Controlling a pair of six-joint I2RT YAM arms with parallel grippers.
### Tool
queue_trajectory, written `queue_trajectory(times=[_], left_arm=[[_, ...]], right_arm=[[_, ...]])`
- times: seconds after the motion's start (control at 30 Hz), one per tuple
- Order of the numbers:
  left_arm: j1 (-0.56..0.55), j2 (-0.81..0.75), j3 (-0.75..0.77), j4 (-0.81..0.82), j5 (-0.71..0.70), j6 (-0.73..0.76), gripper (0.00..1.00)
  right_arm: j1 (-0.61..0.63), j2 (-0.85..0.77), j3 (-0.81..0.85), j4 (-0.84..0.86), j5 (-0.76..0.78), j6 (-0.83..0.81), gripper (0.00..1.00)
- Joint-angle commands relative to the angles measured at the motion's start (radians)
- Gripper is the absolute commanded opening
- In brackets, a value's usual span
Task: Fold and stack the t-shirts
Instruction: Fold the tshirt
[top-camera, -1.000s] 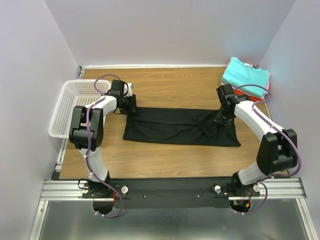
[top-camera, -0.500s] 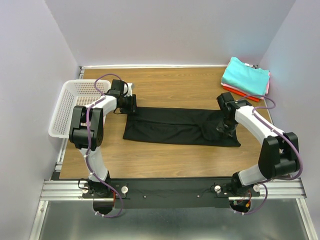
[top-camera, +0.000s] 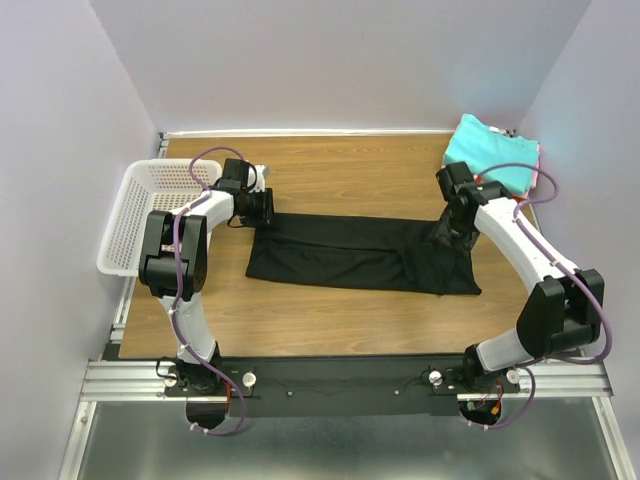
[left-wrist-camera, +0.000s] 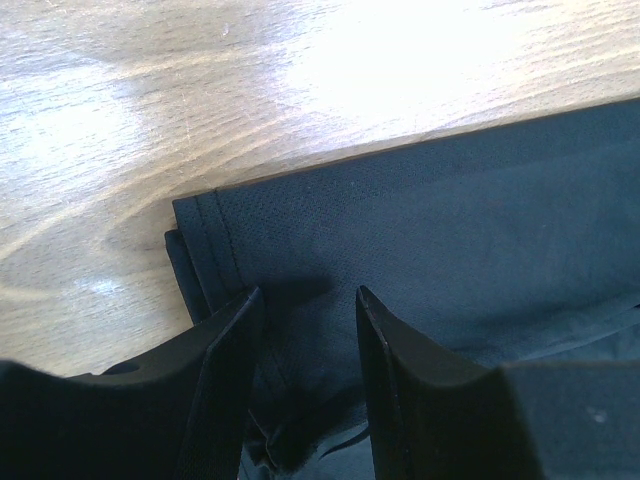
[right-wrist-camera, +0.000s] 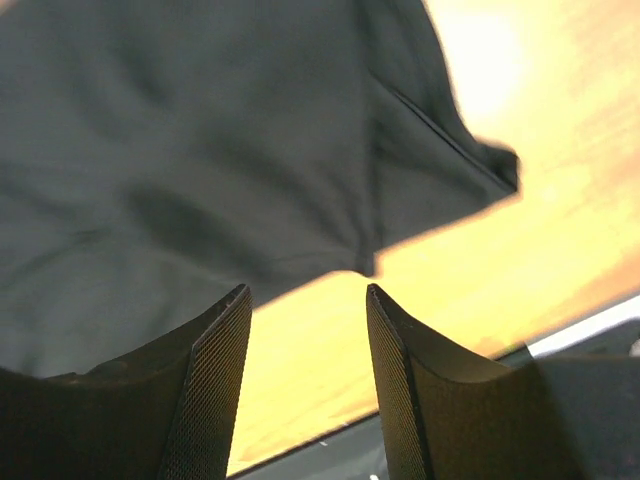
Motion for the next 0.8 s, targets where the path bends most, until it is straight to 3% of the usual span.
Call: queue_trajectory(times=[0.0, 0.3, 0.77], left_arm=[[-0.004, 0.026, -0.032, -0.038, -0.013, 0.026, 0.51], [-0.004, -0.006, -0.038, -0.027, 0.003, 0.028, 0.51], [-0.004, -0.047, -0.059, -0.026, -0.016, 0.02, 0.51]], right_arm=[[0.037, 0.02, 0.108, 0.064, -0.017, -0.103, 0.57], [0.169, 0.196, 0.181, 0.236, -0.129, -0.173, 0.59], [0.177, 0.271, 0.076, 0.271, -0.06, -0.183, 0.58]])
